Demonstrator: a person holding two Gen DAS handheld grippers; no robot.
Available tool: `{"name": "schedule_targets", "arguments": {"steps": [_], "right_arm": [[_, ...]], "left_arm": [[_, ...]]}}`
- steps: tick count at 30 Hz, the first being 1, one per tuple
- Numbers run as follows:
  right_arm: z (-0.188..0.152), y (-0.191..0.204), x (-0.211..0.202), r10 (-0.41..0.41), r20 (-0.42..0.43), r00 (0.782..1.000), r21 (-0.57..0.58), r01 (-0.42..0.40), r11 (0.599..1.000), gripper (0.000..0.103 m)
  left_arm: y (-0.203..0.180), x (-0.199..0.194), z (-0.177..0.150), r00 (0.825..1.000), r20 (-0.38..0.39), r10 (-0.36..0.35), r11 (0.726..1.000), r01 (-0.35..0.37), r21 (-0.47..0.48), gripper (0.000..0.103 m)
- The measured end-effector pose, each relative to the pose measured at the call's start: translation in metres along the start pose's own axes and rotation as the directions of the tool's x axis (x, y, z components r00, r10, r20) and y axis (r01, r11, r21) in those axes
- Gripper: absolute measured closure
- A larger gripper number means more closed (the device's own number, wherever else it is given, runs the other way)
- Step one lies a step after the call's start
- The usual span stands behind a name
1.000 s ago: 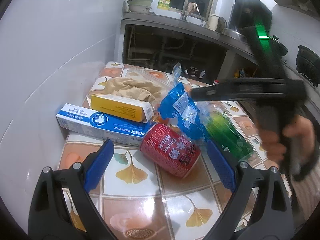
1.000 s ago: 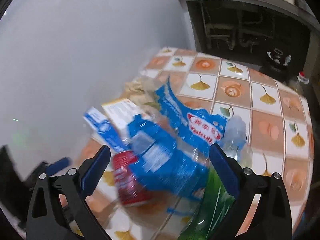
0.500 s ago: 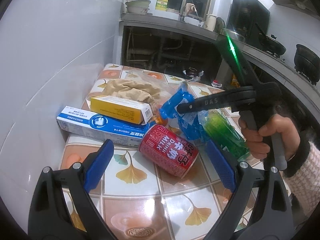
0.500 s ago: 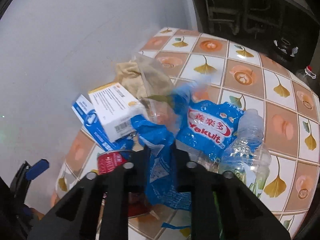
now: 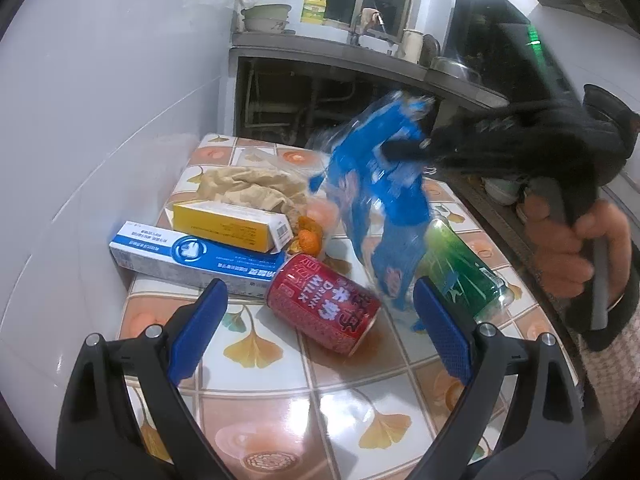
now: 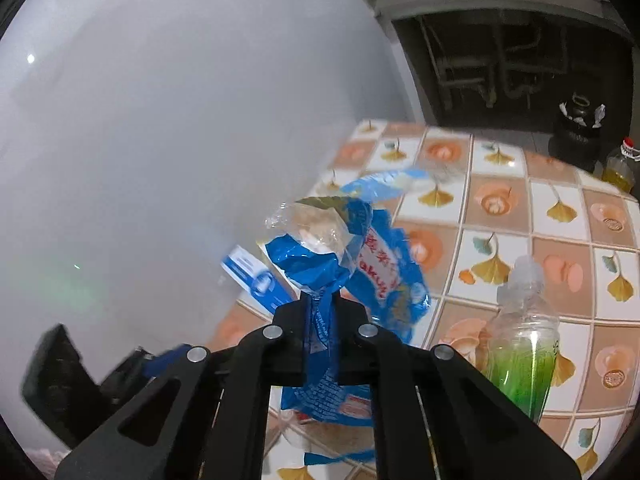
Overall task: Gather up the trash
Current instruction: 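Grasp the blue Yakult bag with the right tool and lift it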
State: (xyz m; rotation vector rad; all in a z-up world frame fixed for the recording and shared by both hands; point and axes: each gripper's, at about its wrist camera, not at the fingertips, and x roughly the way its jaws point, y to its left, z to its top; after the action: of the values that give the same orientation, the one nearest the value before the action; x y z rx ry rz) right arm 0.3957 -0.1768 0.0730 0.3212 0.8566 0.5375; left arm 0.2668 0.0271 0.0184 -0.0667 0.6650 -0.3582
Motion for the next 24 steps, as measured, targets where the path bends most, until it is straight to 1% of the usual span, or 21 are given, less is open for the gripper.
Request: {"name": "schedule_targets", "arguments": {"steps": [4, 6, 8, 9, 11, 12, 14, 15, 18, 19, 21, 23, 24], "right_arm": [[-0.001, -0.014, -0.051, -0.009, 0.106, 0.994, 0.038, 0.005, 0.999, 0.097], [-0.003, -0.023, -0.077, -0.021, 0.159, 0.987, 0.063, 0.011, 0.998, 0.097], [-0.009, -0.034, -0.109, -0.044, 0.217, 0.975, 0.087, 0.025, 0.996, 0.097], [-0.012, -0.039, -0.127, -0.063, 0.249, 0.966, 0.099, 0.040, 0.994, 0.097], [-0.022, -0.050, -0.161, -0.102, 0.305, 0.947, 0.125, 0.067, 0.990, 0.097], [-0.025, -0.055, -0.173, -0.119, 0.323, 0.939, 0.134, 0.079, 0.988, 0.097], [-0.034, -0.063, -0.199, -0.179, 0.363, 0.914, 0.150, 0.133, 0.980, 0.097], [-0.042, -0.068, -0.216, -0.234, 0.382, 0.894, 0.159, 0.185, 0.970, 0.097], [-0.059, -0.088, -0.236, -0.324, 0.380, 0.866, 0.192, 0.268, 0.944, 0.097], [-0.065, -0.099, -0.238, -0.352, 0.360, 0.864, 0.214, 0.291, 0.932, 0.097], [-0.078, -0.123, -0.233, -0.383, 0.308, 0.871, 0.259, 0.311, 0.915, 0.097], [-0.090, -0.144, -0.222, -0.395, 0.266, 0.879, 0.291, 0.317, 0.903, 0.097], [-0.097, -0.158, -0.213, -0.393, 0.236, 0.889, 0.315, 0.313, 0.896, 0.097]], "left_arm": [[-0.013, 0.001, 0.004, 0.998, -0.003, -0.060, 0.998, 0.060, 0.003, 0.013], [-0.022, 0.004, 0.006, 0.995, -0.008, -0.100, 0.995, 0.100, 0.009, 0.013], [-0.035, 0.009, 0.008, 0.989, -0.021, -0.147, 0.989, 0.147, 0.019, 0.013], [-0.045, 0.013, 0.010, 0.983, -0.031, -0.180, 0.983, 0.181, 0.028, 0.013], [-0.058, 0.020, 0.012, 0.973, -0.049, -0.224, 0.974, 0.225, 0.037, 0.013], [-0.069, 0.026, 0.013, 0.966, -0.063, -0.253, 0.966, 0.255, 0.041, 0.013], [-0.085, 0.037, 0.016, 0.954, -0.088, -0.288, 0.955, 0.292, 0.041, 0.013], [-0.091, 0.043, 0.016, 0.948, -0.099, -0.302, 0.951, 0.307, 0.039, 0.013], [-0.122, 0.074, 0.022, 0.910, -0.166, -0.380, 0.923, 0.385, -0.003, 0.013], [-0.132, 0.086, 0.024, 0.897, -0.190, -0.398, 0.916, 0.402, -0.022, 0.013], [-0.152, 0.111, 0.029, 0.877, -0.241, -0.415, 0.909, 0.412, -0.064, 0.013], [-0.165, 0.131, 0.030, 0.861, -0.278, -0.426, 0.904, 0.417, -0.097, 0.013], [-0.172, 0.143, 0.031, 0.854, -0.303, -0.424, 0.906, 0.407, -0.119, 0.013]]}}
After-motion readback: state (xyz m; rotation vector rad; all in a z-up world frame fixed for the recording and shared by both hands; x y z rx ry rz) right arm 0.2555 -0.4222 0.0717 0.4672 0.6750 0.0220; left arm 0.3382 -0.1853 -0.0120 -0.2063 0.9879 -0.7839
